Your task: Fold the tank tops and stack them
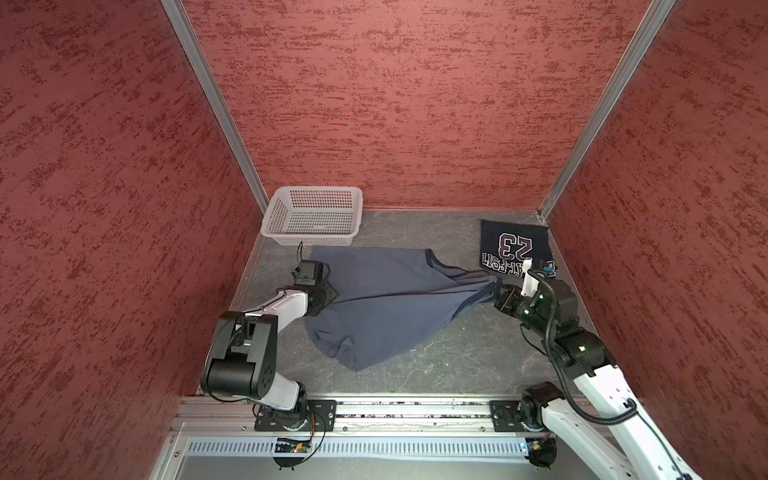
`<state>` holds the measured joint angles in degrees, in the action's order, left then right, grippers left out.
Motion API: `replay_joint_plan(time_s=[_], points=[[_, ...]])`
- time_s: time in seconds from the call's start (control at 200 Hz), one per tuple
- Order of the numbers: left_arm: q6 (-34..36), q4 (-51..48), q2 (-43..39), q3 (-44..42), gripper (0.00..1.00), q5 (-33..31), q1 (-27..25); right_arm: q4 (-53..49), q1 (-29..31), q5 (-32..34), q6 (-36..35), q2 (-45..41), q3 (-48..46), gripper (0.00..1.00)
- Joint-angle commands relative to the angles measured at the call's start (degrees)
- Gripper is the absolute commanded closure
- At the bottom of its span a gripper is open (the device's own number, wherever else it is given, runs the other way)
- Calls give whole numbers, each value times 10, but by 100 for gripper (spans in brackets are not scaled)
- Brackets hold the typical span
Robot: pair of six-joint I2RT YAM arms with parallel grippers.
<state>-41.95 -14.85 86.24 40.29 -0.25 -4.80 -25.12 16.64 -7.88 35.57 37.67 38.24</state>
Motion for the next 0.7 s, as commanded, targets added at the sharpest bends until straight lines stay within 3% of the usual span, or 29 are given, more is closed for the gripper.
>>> replay_joint_plan(time_s=[0.0, 0.095, 0.265, 0.406, 0.546, 0.696], points=[[6, -49, 7, -5, 39, -14, 6, 20, -2, 4, -28, -6, -34, 100], [24, -84, -27, 26, 34, -22, -40, -10, -2, 22, -23, 33, -47, 100], [102, -117, -87, 142, 20, -57, -246, 60, -2, -47, -21, 64, -63, 100], [171, -37, -44, 198, 15, 25, -390, 112, -3, -81, -14, 70, -63, 99], [198, 71, 32, 210, 10, 123, -456, 142, -2, -110, -5, 88, -63, 99], [209, 113, 90, 231, 10, 159, -484, 166, -2, -117, 1, 94, -66, 98]])
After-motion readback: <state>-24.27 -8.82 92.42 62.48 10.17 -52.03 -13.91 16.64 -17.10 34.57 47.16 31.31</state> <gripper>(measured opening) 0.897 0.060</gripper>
